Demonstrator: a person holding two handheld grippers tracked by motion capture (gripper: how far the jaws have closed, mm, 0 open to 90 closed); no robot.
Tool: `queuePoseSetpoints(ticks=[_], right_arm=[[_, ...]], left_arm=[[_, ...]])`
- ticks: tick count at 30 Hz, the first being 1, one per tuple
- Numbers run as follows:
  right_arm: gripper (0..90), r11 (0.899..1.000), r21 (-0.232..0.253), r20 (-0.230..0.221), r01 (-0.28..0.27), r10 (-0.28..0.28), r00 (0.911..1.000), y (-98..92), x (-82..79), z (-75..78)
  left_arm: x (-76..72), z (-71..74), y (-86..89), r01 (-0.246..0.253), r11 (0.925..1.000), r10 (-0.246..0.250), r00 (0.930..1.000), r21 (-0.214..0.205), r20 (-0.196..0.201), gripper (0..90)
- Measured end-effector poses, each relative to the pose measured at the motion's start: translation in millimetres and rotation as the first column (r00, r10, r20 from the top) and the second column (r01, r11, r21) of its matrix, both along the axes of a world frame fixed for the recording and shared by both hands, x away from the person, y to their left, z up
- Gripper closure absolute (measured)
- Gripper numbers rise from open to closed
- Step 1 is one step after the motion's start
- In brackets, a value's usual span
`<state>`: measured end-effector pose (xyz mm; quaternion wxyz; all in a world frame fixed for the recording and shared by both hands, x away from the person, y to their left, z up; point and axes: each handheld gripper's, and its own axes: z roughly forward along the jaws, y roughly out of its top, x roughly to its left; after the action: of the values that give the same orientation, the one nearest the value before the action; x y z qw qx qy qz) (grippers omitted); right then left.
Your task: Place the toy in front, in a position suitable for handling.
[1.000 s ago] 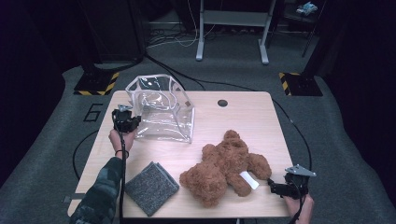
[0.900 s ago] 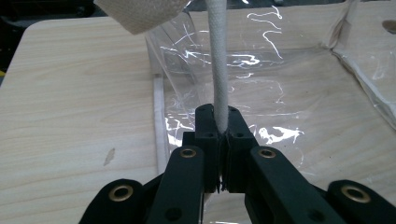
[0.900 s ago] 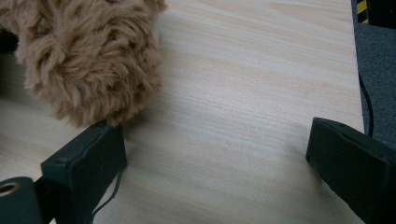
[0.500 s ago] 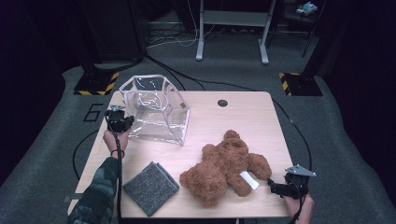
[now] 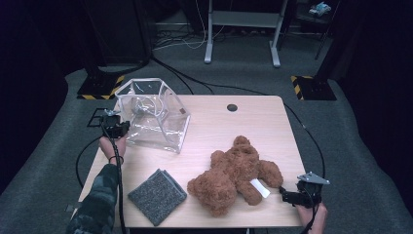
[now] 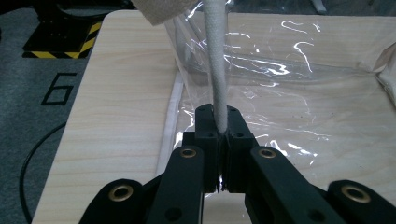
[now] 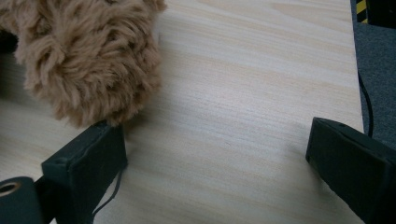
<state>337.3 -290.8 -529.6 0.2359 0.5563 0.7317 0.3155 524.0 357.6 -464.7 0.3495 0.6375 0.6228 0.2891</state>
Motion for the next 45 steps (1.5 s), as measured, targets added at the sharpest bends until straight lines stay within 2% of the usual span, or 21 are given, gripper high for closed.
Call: queuePoseSetpoints(ticks=[10, 18, 19, 20, 21, 22, 23, 24, 25, 26, 28, 30, 31, 33, 35, 37, 38, 40, 42, 43, 45], right_arm=[[4.3, 1.0, -0.003, 0.005, -0.006, 0.006, 1.0, -0.3, 0.4, -0.2], [4.3, 1.0, -0.003, 0.005, -0.006, 0.006, 1.0, -0.3, 0.3, -0.2], [4.3, 1.0, -0.003, 0.005, -0.006, 0.006, 1.0, -0.3, 0.3, -0.2], [4.3, 1.0, -0.003, 0.005, -0.006, 0.006, 1.0, -0.4, 0.4, -0.2], [4.3, 1.0, -0.003, 0.005, -0.006, 0.006, 1.0, -0.4, 0.4, -0.2], [4.3, 1.0, -0.003, 0.005, -0.006, 0.006, 1.0, -0.3, 0.4, -0.2], [4.2, 1.0, -0.004, 0.004, -0.006, 0.006, 1.0, -0.4, 0.4, -0.1], [4.3, 1.0, -0.003, 0.005, -0.006, 0.006, 1.0, -0.4, 0.4, -0.2], [4.3, 1.0, -0.003, 0.005, -0.006, 0.006, 1.0, -0.4, 0.4, -0.2], [4.2, 1.0, -0.003, 0.005, -0.006, 0.006, 1.0, -0.3, 0.4, -0.2], [4.2, 1.0, -0.004, 0.004, -0.005, 0.005, 1.0, -0.3, 0.5, -0.2], [4.2, 1.0, -0.004, 0.004, -0.005, 0.005, 1.0, -0.3, 0.5, -0.2], [4.2, 1.0, -0.004, 0.004, -0.005, 0.005, 1.0, -0.3, 0.5, -0.2], [4.2, 1.0, -0.004, 0.004, -0.005, 0.005, 1.0, -0.3, 0.5, -0.2], [4.2, 1.0, -0.004, 0.004, -0.005, 0.005, 1.0, -0.3, 0.5, -0.2], [4.2, 1.0, -0.004, 0.004, -0.005, 0.005, 1.0, -0.3, 0.5, -0.2], [4.2, 1.0, -0.004, 0.004, -0.005, 0.005, 1.0, -0.3, 0.5, -0.2], [4.2, 1.0, -0.004, 0.004, -0.005, 0.005, 1.0, -0.3, 0.5, -0.2], [4.2, 1.0, -0.004, 0.005, -0.005, 0.005, 1.0, -0.3, 0.5, -0.2], [4.2, 1.0, -0.004, 0.004, -0.005, 0.005, 1.0, -0.3, 0.5, -0.2], [4.2, 1.0, -0.004, 0.005, -0.005, 0.005, 1.0, -0.3, 0.5, -0.2]], left_arm=[[-3.0, -0.4, 11.3, -0.031, 0.9995, 0.031, 0.9995, -0.001, -0.004, 86.7], [-9.0, -1.3, 19.4, -0.056, 0.9983, 0.057, 0.9984, -0.013, 0.01, 84.3], [-11.2, -0.8, 20.1, -0.058, 0.9983, 0.058, 0.9982, -0.002, 0.013, 84.3], [-15.7, -0.1, 22.9, -0.061, 0.9976, 0.061, 0.998, -0.034, 0.014, 68.6], [-15.7, -0.1, 22.9, -0.061, 0.9976, 0.061, 0.998, -0.034, 0.014, 59.8], [-19.5, 0.3, 22.8, -0.064, 0.9966, 0.065, 0.9979, -0.051, 0.008, 59.8], [-25.7, 1.5, 21.2, -0.042, 0.9968, 0.043, 0.999, -0.068, 0.011, 47.2], [-29.9, 2.4, 18.4, -0.035, 0.9971, 0.036, 0.9991, -0.067, 0.021, 41.7], [-29.9, 2.4, 18.4, -0.035, 0.9971, 0.036, 0.9991, -0.067, 0.021, 38.3], [-34.3, 3.6, 15.4, -0.016, 0.9982, 0.018, 0.9993, -0.058, 0.032, 38.3], [-47.6, 6.8, 1.9, 0.038, 0.9975, -0.036, 0.9982, -0.06, 0.049, 31.7], [-54.0, 8.4, -8.5, 0.081, 0.9953, -0.077, 0.9951, -0.053, 0.062, 30.1], [-54.0, 8.4, -8.5, 0.081, 0.9953, -0.077, 0.9951, -0.053, 0.062, 29.1], [-60.2, 10.1, -23.6, 0.128, 0.9906, -0.125, 0.99, -0.047, 0.065, 27.4], [-61.4, 9.7, -28.5, 0.141, 0.9889, -0.138, 0.988, -0.047, 0.07, 26.8], [-63.3, 9.4, -37.2, 0.172, 0.984, -0.17, 0.9837, -0.046, 0.06, 25.4], [-66.1, 9.1, -45.3, 0.199, 0.979, -0.197, 0.979, -0.042, 0.051, 24.6], [-68.8, 8.9, -52.3, 0.221, 0.974, -0.218, 0.9746, -0.051, 0.049, 23.6], [-70.8, 9.2, -55.8, 0.229, 0.9723, -0.227, 0.9726, -0.046, 0.051, 23.8], [-74.8, 9.4, -62.2, 0.253, 0.9666, -0.25, 0.9667, -0.043, 0.054, 23.7], [-77.0, 9.5, -65.5, 0.263, 0.9639, -0.261, 0.9639, -0.04, 0.053, 23.6]])
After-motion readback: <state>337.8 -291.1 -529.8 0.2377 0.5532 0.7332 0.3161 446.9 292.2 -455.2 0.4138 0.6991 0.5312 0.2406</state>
